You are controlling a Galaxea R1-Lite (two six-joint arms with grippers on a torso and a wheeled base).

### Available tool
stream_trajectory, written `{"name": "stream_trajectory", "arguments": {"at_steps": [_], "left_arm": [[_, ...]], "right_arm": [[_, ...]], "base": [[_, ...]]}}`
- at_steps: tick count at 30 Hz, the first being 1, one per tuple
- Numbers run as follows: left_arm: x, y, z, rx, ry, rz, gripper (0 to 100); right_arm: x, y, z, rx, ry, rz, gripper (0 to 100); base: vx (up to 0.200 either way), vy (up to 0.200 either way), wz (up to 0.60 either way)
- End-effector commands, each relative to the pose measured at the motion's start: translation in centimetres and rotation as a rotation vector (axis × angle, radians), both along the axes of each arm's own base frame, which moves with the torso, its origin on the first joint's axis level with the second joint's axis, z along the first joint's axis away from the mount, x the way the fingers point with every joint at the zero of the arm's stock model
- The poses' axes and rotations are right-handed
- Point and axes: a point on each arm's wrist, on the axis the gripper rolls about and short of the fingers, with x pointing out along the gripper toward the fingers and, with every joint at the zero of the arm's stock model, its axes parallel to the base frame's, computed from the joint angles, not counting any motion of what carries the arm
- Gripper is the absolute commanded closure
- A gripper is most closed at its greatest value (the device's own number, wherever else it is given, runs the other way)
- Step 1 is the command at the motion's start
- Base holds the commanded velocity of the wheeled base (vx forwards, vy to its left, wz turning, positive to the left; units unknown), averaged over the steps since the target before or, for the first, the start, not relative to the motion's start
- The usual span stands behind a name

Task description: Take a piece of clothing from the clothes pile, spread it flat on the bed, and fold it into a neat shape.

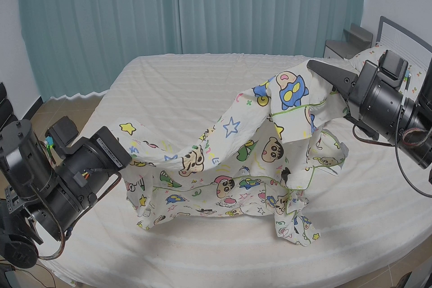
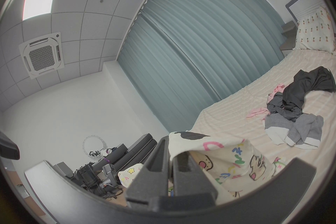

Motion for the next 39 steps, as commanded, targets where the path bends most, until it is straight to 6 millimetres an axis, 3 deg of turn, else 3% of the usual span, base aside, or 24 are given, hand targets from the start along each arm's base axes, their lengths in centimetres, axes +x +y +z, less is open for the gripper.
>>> {"name": "stream_trajectory", "arguments": {"at_steps": [1,8,13,26,29,39], "left_arm": [[0.0,0.0,0.0,0.002,-0.002,-0.001,100],[-0.4,0.3,0.6,-0.01,-0.027,0.002,100],[-1.3,1.0,1.5,-0.036,-0.063,0.002,100],[-5.0,3.8,2.9,0.03,-0.196,0.014,100],[-5.2,4.0,2.7,0.043,-0.196,0.012,100],[-4.5,3.4,-1.2,0.171,-0.022,-0.016,100]], "right_arm": [[-0.8,-0.5,0.3,0.006,-0.015,0.008,100],[-2.1,-1.4,0.6,-0.035,-0.08,0.022,100],[-3.7,-2.5,2.3,-0.002,-0.147,0.03,100],[-8.6,-5.6,4.0,-0.034,-0.15,0.17,100],[-8.7,-5.7,3.8,-0.047,-0.132,0.174,100],[-5.3,-4.8,1.0,-0.132,0.015,0.108,100]], "base": [[-0.2,0.0,0.0],[-0.2,0.0,0.0],[-0.2,0.0,0.0],[0.0,0.0,0.0],[0.0,0.0,0.0],[0.0,0.0,0.0]]}}
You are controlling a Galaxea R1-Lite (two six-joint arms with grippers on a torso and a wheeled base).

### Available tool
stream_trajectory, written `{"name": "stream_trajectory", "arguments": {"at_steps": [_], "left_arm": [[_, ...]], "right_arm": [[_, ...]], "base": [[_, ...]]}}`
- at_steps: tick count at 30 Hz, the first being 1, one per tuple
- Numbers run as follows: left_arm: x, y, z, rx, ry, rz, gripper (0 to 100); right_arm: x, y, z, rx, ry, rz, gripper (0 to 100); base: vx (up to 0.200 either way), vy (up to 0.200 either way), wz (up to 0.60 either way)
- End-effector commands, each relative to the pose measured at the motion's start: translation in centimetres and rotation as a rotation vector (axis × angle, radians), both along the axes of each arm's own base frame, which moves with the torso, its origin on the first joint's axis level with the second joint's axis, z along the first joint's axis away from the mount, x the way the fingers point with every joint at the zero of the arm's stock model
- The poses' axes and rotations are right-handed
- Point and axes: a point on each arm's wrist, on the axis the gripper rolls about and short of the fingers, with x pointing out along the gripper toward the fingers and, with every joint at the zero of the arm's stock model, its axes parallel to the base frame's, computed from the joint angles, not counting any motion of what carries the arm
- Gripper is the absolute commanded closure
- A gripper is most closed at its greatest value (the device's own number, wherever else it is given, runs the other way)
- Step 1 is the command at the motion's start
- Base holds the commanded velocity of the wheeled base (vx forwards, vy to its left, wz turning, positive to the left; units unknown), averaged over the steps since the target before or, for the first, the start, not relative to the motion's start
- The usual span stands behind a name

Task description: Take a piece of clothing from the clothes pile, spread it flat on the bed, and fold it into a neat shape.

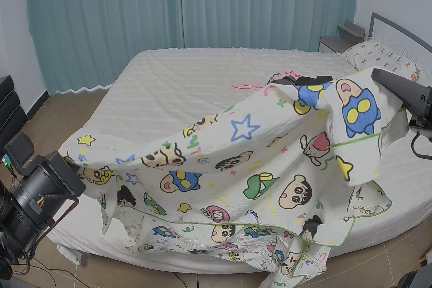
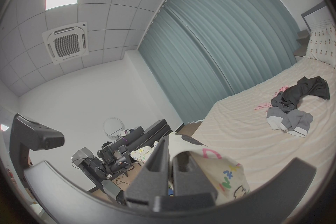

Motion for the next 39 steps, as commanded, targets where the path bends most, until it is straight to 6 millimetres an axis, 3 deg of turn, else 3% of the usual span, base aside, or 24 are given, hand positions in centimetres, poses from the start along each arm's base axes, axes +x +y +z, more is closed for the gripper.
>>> {"name": "stream_trajectory", "arguments": {"at_steps": [1,8,10,13,26,32,39], "left_arm": [[1.0,-0.7,-1.9,0.055,0.084,0.004,100],[2.3,-1.5,-2.7,0.04,0.148,0.019,100],[3.6,-1.7,-3.2,0.059,0.177,0.052,100],[4.9,-1.8,-3.2,0.058,0.184,0.086,100],[10.3,-2.9,-2.8,0.057,0.18,0.156,100],[13.5,-3.6,-4.3,0.082,0.222,0.188,100],[18.8,-4.6,-8.7,0.136,0.32,0.234,100]], "right_arm": [[2.1,0.4,-1.8,-0.049,0.078,-0.046,100],[3.7,0.7,-3.6,-0.095,0.15,-0.076,100],[5.2,0.6,-4.6,-0.125,0.187,-0.118,100],[6.0,0.6,-5.1,-0.153,0.186,-0.142,100],[9.3,1.1,-6.2,-0.218,0.189,-0.225,100],[12.1,1.4,-8.0,-0.231,0.219,-0.263,100],[15.9,2.1,-11.4,-0.278,0.308,-0.297,100]], "base": [[0.0,0.0,0.0],[0.0,0.0,0.0],[0.0,0.0,0.0],[0.0,0.0,0.0],[0.2,0.0,0.0],[0.2,0.0,0.0],[0.2,0.0,0.0]]}}
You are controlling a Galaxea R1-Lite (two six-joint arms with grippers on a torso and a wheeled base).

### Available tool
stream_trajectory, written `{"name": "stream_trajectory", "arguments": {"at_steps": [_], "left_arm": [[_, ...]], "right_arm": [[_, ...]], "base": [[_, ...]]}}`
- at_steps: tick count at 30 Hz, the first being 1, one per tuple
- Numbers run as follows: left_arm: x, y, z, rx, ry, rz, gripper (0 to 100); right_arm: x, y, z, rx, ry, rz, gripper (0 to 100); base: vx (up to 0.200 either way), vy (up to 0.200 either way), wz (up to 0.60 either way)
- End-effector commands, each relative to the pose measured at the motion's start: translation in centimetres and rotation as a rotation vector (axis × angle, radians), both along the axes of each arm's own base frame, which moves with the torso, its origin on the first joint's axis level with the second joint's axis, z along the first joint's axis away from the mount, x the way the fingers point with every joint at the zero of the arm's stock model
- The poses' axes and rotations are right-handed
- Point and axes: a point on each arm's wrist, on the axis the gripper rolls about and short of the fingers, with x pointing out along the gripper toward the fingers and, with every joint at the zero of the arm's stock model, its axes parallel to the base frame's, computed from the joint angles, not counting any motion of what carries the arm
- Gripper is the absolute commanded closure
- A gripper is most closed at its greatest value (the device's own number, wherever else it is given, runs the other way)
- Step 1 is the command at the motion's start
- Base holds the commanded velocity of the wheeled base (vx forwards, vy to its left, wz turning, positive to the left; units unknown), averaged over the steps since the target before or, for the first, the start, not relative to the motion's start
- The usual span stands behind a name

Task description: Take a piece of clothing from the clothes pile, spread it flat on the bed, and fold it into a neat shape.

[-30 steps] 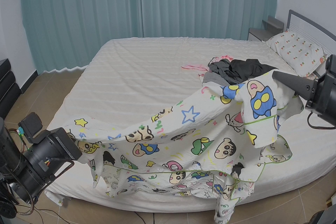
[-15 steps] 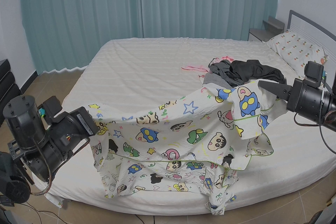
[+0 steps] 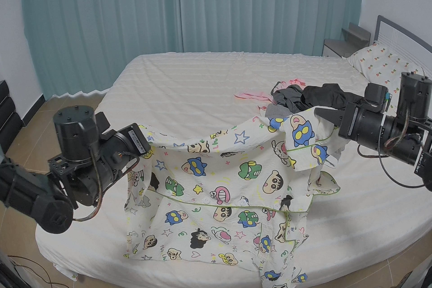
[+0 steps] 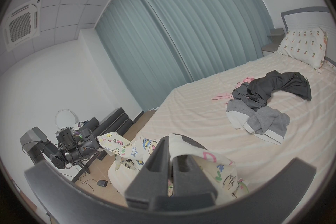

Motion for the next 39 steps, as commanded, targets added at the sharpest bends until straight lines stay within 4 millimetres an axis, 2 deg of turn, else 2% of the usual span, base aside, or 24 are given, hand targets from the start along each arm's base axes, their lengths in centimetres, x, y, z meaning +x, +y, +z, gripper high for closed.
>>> {"name": "stream_trajectory", "arguments": {"at_steps": [1,4,5,6,7,8,11,14,16,17,18,19,22,23,24,25,28,29,31,35,39], "left_arm": [[4.8,-0.8,-4.8,0.057,0.11,0.04,100],[6.6,-0.6,-7.6,0.139,0.161,0.05,100],[6.6,-0.6,-7.6,0.139,0.161,0.05,100],[7.7,-0.1,-9.5,0.207,0.193,0.057,100],[7.8,0.0,-9.6,0.21,0.194,0.059,100],[8.9,0.1,-11.0,0.242,0.209,0.065,100],[10.5,0.4,-12.3,0.245,0.214,0.083,100],[12.8,0.7,-14.0,0.242,0.212,0.109,100],[13.7,0.7,-15.1,0.242,0.219,0.115,100],[13.7,0.7,-15.1,0.242,0.219,0.115,100],[14.9,0.9,-16.3,0.24,0.216,0.127,100],[15.5,1.0,-17.0,0.24,0.217,0.137,100],[16.9,1.4,-18.2,0.237,0.21,0.157,100],[17.5,1.7,-18.5,0.234,0.206,0.165,0],[17.8,1.8,-18.8,0.233,0.205,0.169,0],[18.1,1.9,-19.1,0.233,0.205,0.174,0],[19.0,2.4,-20.4,0.24,0.224,0.189,0],[19.5,2.5,-21.4,0.247,0.231,0.202,0],[20.2,2.9,-22.0,0.248,0.218,0.238,0],[21.2,3.5,-22.4,0.247,0.192,0.291,0],[21.5,4.1,-22.0,0.237,0.167,0.315,0]], "right_arm": [[4.1,0.8,-3.9,-0.046,0.104,-0.041,100],[5.8,1.3,-5.8,-0.068,0.149,-0.064,100],[5.8,1.3,-5.8,-0.068,0.149,-0.064,100],[7.0,1.8,-7.2,-0.077,0.179,-0.068,100],[7.1,1.8,-7.3,-0.078,0.182,-0.068,100],[8.1,2.2,-8.4,-0.087,0.203,-0.071,100],[9.4,2.7,-10.0,-0.099,0.23,-0.077,100],[11.9,3.5,-12.0,-0.112,0.244,-0.135,100],[12.8,3.7,-13.3,-0.117,0.263,-0.17,100],[12.8,3.7,-13.3,-0.117,0.263,-0.17,100],[13.7,4.0,-14.5,-0.113,0.281,-0.187,100],[13.7,4.0,-14.5,-0.113,0.281,-0.187,100],[15.6,4.7,-16.3,-0.079,0.302,-0.202,100],[16.1,4.8,-16.9,-0.072,0.308,-0.208,100],[16.5,4.8,-17.2,-0.071,0.308,-0.211,100],[16.9,4.7,-17.6,-0.068,0.309,-0.215,0],[18.0,5.0,-18.6,-0.057,0.308,-0.211,0],[18.6,5.2,-19.7,-0.038,0.332,-0.213,0],[19.2,5.5,-20.6,-0.002,0.351,-0.222,0],[20.6,5.9,-20.1,0.186,0.384,-0.262,0],[22.7,5.0,-19.4,0.334,0.374,-0.324,0]], "base": [[0.2,0.0,0.0],[0.0,0.0,0.0],[0.0,0.0,0.0],[0.0,0.0,0.0],[0.0,0.0,0.0],[0.0,0.0,0.0],[0.0,0.0,0.0],[0.0,0.0,0.0],[0.0,0.0,0.0],[0.0,0.0,0.0],[0.0,0.0,0.0],[0.0,0.0,0.0],[0.0,0.0,0.0],[0.0,0.0,0.0],[0.0,0.0,0.0],[0.0,0.0,0.0],[0.0,0.0,0.0],[0.0,0.0,0.0],[0.0,0.0,0.0],[0.0,0.0,0.0],[0.0,0.0,0.0]]}}
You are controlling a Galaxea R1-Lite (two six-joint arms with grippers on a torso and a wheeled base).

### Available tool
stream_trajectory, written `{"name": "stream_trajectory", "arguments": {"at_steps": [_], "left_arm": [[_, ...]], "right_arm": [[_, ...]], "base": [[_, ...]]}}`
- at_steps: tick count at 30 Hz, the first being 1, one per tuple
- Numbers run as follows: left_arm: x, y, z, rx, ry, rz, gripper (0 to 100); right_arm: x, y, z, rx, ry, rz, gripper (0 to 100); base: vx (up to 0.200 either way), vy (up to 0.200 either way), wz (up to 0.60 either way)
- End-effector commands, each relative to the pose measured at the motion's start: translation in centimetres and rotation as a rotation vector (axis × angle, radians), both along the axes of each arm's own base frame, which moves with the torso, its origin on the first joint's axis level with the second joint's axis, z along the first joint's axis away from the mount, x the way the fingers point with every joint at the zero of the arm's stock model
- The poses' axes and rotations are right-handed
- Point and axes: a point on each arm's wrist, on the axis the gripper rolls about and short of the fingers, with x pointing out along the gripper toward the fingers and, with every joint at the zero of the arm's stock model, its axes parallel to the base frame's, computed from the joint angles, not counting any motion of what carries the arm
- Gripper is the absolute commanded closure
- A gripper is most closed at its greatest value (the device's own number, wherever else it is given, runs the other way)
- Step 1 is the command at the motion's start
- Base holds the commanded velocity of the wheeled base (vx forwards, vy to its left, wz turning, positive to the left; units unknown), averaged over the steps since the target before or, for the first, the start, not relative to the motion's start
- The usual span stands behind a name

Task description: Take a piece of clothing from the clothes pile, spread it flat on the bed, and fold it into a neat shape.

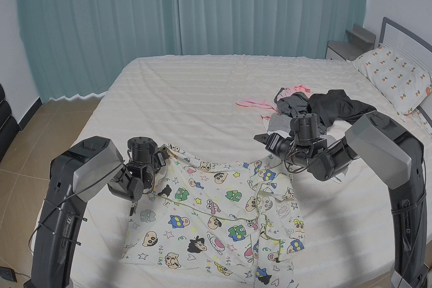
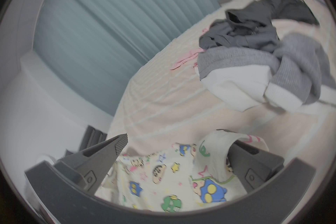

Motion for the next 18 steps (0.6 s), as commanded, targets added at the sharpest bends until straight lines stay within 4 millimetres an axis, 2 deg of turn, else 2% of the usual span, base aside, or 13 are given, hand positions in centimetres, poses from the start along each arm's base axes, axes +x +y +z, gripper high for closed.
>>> {"name": "stream_trajectory", "arguments": {"at_steps": [1,4,7,12,14,18], "left_arm": [[0.7,1.2,-1.4,0.004,-0.012,0.045,0],[0.9,1.9,-1.1,0.002,-0.033,0.062,0],[1.3,3.4,-0.2,-0.002,-0.054,0.094,0],[1.6,5.2,-0.1,0.024,-0.055,0.12,0],[1.7,6.0,-0.1,0.039,-0.052,0.131,0],[1.9,7.0,-0.2,0.04,-0.053,0.15,0]], "right_arm": [[2.6,-0.6,-1.0,0.11,-0.01,-0.073,0],[3.7,-1.1,-1.0,0.169,-0.012,-0.134,0],[4.7,-2.7,-0.4,0.242,-0.011,-0.217,0],[5.0,-4.0,-1.0,0.213,0.06,-0.235,0],[4.8,-4.4,-1.9,0.184,0.158,-0.237,0],[4.8,-4.8,-2.1,0.145,0.256,-0.249,0]], "base": [[0.0,0.0,0.0],[0.0,0.0,0.0],[0.0,0.0,0.0],[0.0,0.0,0.0],[0.0,0.0,0.0],[0.0,0.0,0.0]]}}
